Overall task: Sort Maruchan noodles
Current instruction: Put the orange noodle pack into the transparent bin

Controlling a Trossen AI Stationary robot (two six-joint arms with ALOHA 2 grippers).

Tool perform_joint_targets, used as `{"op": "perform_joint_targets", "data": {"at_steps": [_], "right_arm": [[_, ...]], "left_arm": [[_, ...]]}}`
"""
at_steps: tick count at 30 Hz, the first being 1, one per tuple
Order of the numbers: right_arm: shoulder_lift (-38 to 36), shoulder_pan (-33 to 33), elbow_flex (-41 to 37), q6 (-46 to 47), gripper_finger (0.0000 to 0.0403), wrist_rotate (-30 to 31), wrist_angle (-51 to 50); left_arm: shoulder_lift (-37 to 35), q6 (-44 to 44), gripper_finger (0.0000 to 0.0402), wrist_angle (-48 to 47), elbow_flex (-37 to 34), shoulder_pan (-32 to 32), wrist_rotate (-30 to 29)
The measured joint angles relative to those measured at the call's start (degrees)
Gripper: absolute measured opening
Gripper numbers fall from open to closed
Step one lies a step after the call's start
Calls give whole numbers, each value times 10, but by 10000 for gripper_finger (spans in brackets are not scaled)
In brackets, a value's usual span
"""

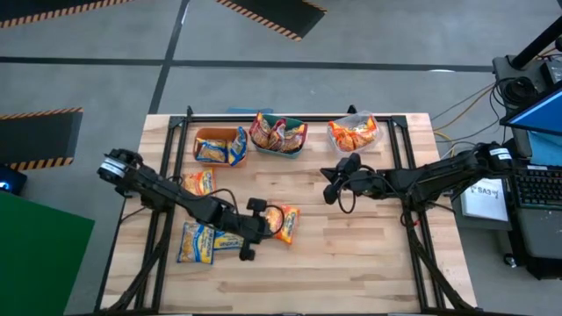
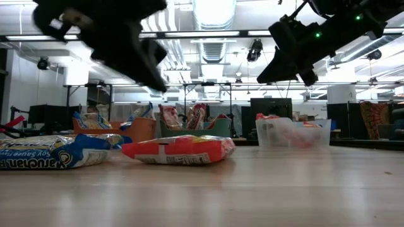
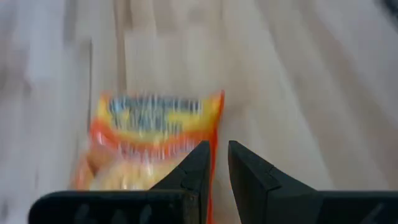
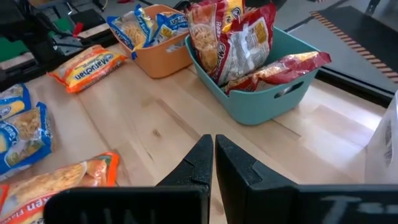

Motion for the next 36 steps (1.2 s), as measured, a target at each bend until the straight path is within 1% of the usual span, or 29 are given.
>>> {"op": "perform_joint_targets", "data": {"at_steps": [2,6,8,11,15,16,19,23,25,27,29,31,36], "right_arm": [[0,0,0,2,9,0,6],[0,0,0,3,15,-1,48],[0,-2,3,12,29,-25,57],[0,-15,14,67,68,-100,49],[13,-43,33,127,140,-242,45],[19,-48,38,138,158,-269,39],[46,-58,47,163,211,-322,34],[86,-58,51,203,268,-335,33],[106,-58,51,219,289,-341,30],[127,-58,51,236,306,-363,21],[150,-58,51,252,317,-380,22],[173,-57,51,265,323,-381,26],[224,-55,51,282,327,-382,46]], "left_arm": [[1,-14,40,-31,-2,1,0],[16,-30,40,-46,-8,1,-1],[25,-34,40,-47,-16,1,-1],[28,-39,40,-33,-30,2,-5],[27,-39,40,-11,-47,4,-5],[27,-39,40,0,-51,6,-5],[27,-39,40,40,-69,8,-6],[27,-40,40,103,-101,9,-6],[27,-44,40,128,-116,9,-6],[27,-45,40,159,-131,10,-6],[27,-46,40,184,-143,11,-7],[27,-47,40,202,-154,13,-7],[27,-55,40,243,-183,19,-7]]}}
